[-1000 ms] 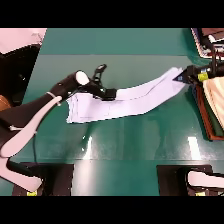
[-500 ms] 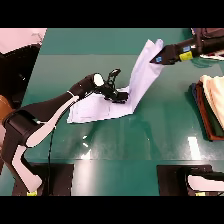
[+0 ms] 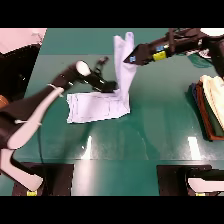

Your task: Fold the shirts.

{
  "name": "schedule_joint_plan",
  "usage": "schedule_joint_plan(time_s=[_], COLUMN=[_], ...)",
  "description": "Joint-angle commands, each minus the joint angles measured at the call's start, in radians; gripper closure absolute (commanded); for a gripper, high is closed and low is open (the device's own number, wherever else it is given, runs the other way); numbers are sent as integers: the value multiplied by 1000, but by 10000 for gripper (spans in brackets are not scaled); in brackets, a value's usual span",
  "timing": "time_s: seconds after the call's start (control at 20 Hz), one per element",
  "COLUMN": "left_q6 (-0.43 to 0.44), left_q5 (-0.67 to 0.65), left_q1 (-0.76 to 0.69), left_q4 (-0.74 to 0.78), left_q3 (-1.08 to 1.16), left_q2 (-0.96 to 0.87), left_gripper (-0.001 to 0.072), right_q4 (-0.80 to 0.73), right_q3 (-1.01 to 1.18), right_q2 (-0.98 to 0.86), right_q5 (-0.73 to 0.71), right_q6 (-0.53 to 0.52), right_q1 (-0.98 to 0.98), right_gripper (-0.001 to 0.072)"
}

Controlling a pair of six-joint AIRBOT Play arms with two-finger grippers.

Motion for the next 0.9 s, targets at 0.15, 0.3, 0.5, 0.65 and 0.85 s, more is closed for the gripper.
schedule_joint_plan(time_s=[0.15, 0.3, 0.5, 0.65, 0.85], left_q6=[22, 22, 23, 23, 23], left_q5=[-136, -151, -226, -243, -254], left_q1=[352, 480, 540, 537, 537], left_q4=[284, 284, 284, 275, 249], left_q3=[0, 0, -1, -1, -1], left_q2=[319, 401, 419, 419, 419], left_gripper=[683, 683, 683, 683, 683], right_q4=[63, 51, -19, -59, -61], right_q3=[3, 69, 202, 121, -189], right_q2=[-180, -310, -405, -356, -214], right_q5=[-311, -364, -171, -69, -55], right_q6=[-77, -150, -109, -84, -76], right_q1=[296, 407, 393, 285, 93], right_gripper=[691, 309, 262, 263, 263])
